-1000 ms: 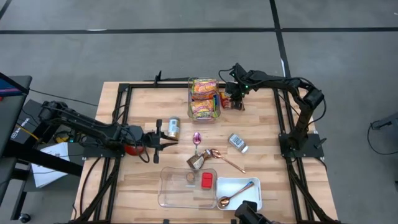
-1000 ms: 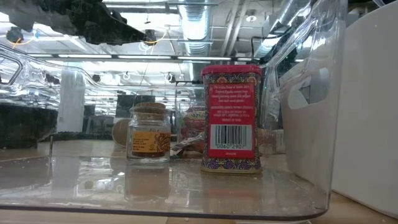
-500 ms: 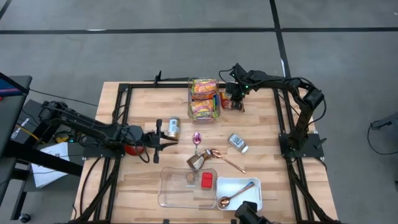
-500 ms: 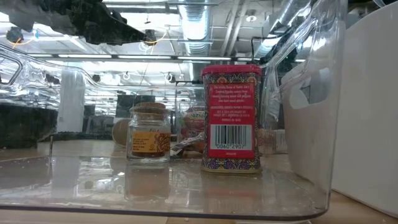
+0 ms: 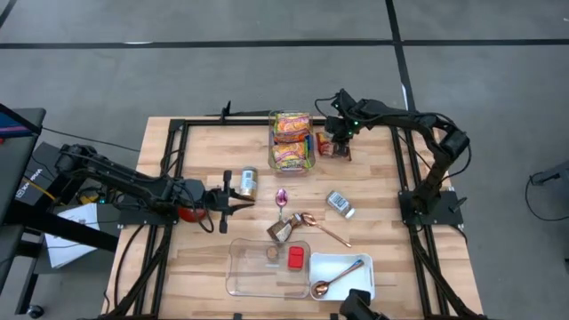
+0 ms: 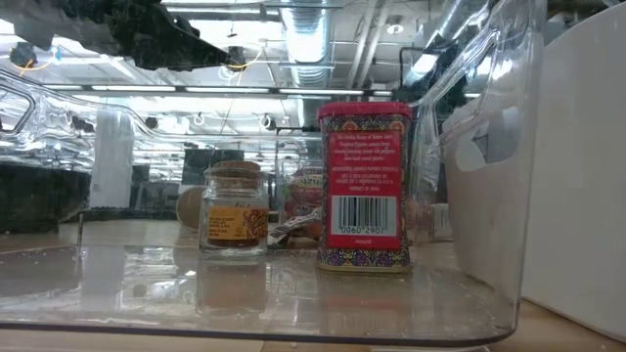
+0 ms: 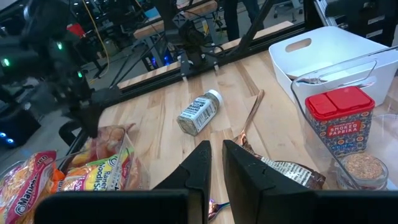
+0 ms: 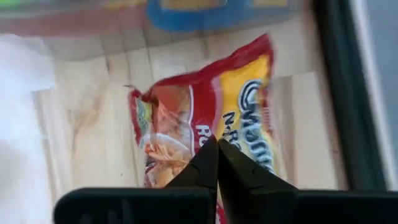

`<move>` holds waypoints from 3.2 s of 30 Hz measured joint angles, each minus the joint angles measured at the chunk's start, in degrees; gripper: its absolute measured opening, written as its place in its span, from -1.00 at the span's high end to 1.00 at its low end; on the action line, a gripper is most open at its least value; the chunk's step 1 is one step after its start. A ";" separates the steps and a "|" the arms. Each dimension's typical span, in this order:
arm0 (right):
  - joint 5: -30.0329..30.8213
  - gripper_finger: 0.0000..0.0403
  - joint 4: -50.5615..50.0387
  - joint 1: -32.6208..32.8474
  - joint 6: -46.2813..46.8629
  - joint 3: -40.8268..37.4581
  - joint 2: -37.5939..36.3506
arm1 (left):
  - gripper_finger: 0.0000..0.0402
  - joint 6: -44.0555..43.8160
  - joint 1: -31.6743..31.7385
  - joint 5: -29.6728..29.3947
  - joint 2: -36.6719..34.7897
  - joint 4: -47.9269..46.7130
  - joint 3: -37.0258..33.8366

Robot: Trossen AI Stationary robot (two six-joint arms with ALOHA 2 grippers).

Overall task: Pick & Place Food Item
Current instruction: Put the red noodle pack into the top transparent bin

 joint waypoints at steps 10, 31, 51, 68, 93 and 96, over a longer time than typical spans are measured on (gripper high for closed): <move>0.02 1.00 -5.16 3.56 1.48 0.07 -10.84 | 0.83 0.00 0.01 0.02 0.00 0.00 0.00; 4.31 1.00 0.23 14.53 6.95 1.16 -20.33 | 0.83 0.00 0.01 0.01 0.02 0.42 0.00; 3.66 1.00 -8.09 19.71 7.93 28.21 2.20 | 0.83 -0.61 0.00 0.00 0.02 0.02 0.02; 2.61 1.00 -6.95 19.25 10.34 28.68 5.87 | 0.83 -0.85 0.00 0.00 0.02 -0.04 0.02; 2.61 1.00 -7.01 19.22 10.32 28.68 5.85 | 0.83 -0.97 0.00 0.01 0.02 -0.04 0.02; 2.60 1.00 -6.96 19.22 10.32 28.56 5.84 | 0.83 -1.04 0.00 0.00 0.02 -0.04 0.02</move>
